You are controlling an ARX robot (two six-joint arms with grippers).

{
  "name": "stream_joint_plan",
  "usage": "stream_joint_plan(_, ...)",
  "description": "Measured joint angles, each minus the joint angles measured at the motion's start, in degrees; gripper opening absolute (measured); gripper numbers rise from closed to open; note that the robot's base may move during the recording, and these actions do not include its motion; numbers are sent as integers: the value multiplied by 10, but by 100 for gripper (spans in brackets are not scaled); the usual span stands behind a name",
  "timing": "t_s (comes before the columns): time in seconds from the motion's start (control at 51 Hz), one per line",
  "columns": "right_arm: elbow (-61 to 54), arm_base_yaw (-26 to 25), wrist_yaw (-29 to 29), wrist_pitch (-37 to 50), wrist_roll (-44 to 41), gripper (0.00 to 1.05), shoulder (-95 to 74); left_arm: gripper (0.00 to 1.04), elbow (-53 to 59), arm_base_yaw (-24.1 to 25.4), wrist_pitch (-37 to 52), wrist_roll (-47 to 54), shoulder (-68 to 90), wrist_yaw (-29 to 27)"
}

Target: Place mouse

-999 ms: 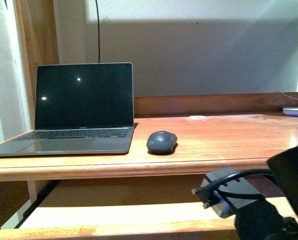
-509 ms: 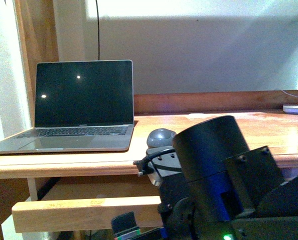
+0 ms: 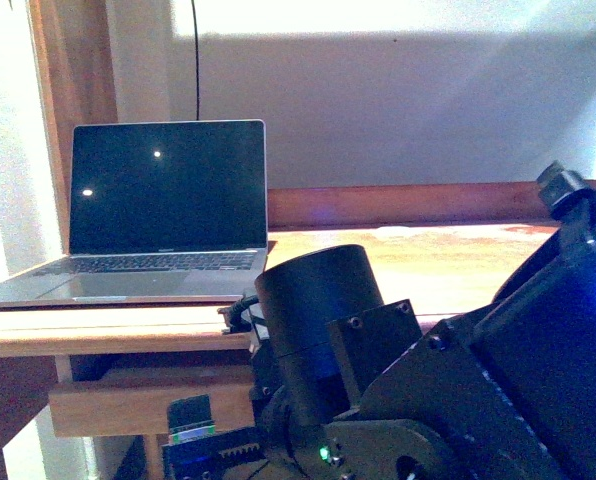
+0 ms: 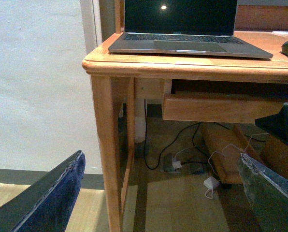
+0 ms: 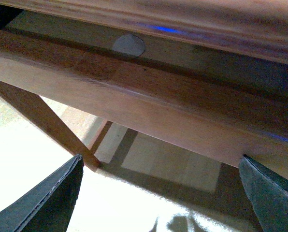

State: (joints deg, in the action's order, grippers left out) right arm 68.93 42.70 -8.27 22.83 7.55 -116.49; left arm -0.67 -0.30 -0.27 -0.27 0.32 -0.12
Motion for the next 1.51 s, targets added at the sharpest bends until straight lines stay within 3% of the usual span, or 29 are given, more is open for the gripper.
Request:
stream_joint_plan(0.216, 10, 7, -18, 19, 30, 97, -16, 97, 0, 0, 0, 0, 0, 0)
stream_joint_plan(0.392, -15, -12, 17, 23, 29, 97, 10, 97, 0, 0, 0, 0, 0, 0)
stream_joint_plan(0.803, -174, -223, 137, 16, -31, 97, 234, 97, 0, 0, 0, 0, 0, 1)
stream_joint_plan(1.058, -275, -392, 255, -3, -38, 97, 417, 97, 0, 0, 0, 0, 0, 1)
stream_joint_plan(1.293, -416, -496, 251, 12, 7, 97, 601, 97, 0, 0, 0, 0, 0, 1)
stream_joint_plan(1.391, -420, -499, 254, 11, 13, 97, 615, 97, 0, 0, 0, 0, 0, 1)
stream_joint_plan(1.509, -455, -483, 156, 70, -29, 83, 624, 97, 0, 0, 0, 0, 0, 1)
